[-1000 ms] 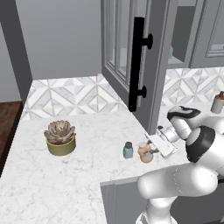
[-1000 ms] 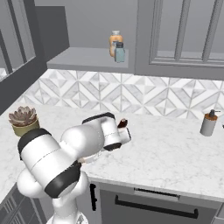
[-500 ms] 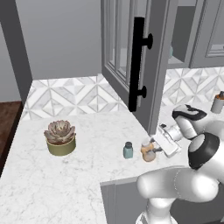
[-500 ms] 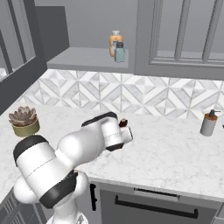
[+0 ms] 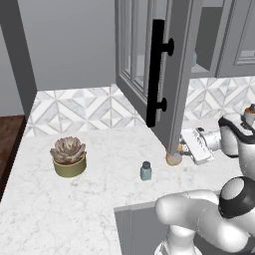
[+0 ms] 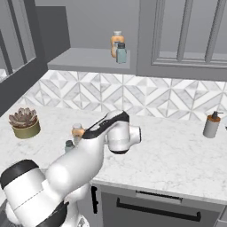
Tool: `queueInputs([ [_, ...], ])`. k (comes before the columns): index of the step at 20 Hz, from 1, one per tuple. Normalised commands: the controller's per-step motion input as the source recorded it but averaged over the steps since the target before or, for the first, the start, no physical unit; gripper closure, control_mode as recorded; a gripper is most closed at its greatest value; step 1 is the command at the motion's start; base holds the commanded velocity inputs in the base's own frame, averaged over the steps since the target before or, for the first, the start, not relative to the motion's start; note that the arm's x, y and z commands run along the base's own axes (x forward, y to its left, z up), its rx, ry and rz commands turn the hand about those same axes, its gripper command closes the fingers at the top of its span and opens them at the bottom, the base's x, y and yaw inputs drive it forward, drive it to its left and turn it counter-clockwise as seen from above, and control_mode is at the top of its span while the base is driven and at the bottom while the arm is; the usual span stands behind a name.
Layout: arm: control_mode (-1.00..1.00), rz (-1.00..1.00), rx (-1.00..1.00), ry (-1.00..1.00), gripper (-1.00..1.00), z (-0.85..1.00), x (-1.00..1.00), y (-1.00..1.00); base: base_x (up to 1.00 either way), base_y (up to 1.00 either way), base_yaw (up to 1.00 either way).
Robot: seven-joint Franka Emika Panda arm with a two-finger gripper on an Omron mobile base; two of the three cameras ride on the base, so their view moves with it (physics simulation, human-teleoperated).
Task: Put the shaker and condiment bottle from the counter next to their counterparts in the cabinet.
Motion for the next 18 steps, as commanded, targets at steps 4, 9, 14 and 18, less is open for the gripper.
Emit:
queueInputs([
  [4, -1.0, -0.27, 0.28, 0.0, 1.0, 1.0, 0.0, -0.13, 0.0, 0.0, 0.0],
  [9, -1.0, -0.25, 0.24, 0.01, 1.0, 0.96, 0.0, -0.02, 0.0, 0.0, 0.0],
  [14, -1.0, -0.23, 0.08, 0.1, 1.0, 0.79, 0.0, 0.0, 0.0, 0.0, 0.0],
  [18, -1.0, -0.22, 0.0, 0.19, 1.0, 0.73, 0.0, 0.0, 0.0, 0.0, 0.0],
])
